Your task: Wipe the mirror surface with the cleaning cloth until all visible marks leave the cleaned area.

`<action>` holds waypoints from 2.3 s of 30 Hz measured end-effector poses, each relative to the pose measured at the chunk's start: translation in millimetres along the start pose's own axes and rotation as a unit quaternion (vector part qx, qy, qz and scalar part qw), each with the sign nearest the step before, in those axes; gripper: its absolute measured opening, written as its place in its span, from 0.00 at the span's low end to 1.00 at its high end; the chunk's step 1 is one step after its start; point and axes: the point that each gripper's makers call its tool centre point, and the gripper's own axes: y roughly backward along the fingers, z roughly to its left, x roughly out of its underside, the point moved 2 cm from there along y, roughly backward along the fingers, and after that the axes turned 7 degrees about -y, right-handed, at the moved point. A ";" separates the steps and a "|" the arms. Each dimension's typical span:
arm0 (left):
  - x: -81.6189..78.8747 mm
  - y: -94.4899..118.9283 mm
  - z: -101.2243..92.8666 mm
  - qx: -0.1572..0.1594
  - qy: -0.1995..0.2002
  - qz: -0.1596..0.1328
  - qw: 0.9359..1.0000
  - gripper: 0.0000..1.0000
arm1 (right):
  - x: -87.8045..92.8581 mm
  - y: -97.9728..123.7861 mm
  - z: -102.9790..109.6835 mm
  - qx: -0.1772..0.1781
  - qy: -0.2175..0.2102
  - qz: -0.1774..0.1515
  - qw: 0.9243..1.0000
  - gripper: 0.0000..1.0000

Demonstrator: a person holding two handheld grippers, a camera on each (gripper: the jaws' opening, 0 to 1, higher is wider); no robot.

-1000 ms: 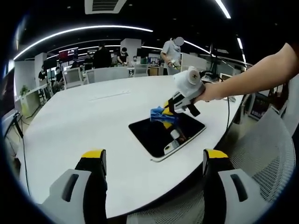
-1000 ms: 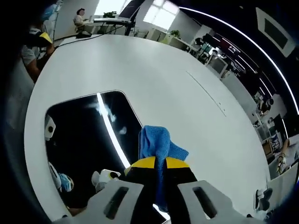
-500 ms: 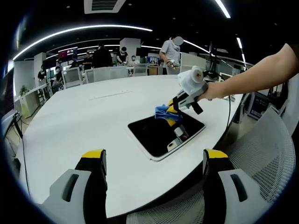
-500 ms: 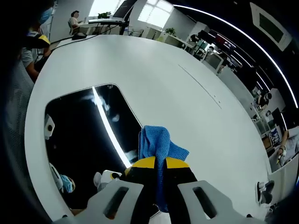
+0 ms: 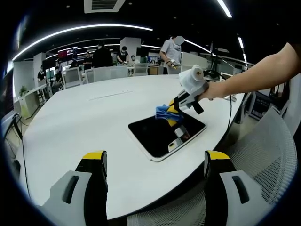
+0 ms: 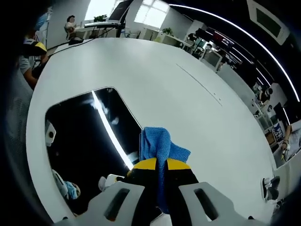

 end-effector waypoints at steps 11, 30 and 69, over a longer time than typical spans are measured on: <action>0.1 -0.1 0.2 0.000 0.000 0.000 1.000 0.83 | 1.5 1.1 2.2 -0.010 -0.025 -0.005 1.000 0.00; 1.2 -0.2 1.5 -0.001 0.000 0.001 1.000 0.83 | 16.5 24.5 32.1 -0.051 -0.024 -0.016 0.998 0.00; 0.0 0.0 3.0 -0.006 0.002 -0.007 1.000 0.83 | 49.4 78.0 93.5 -0.103 -0.042 -0.030 0.993 0.00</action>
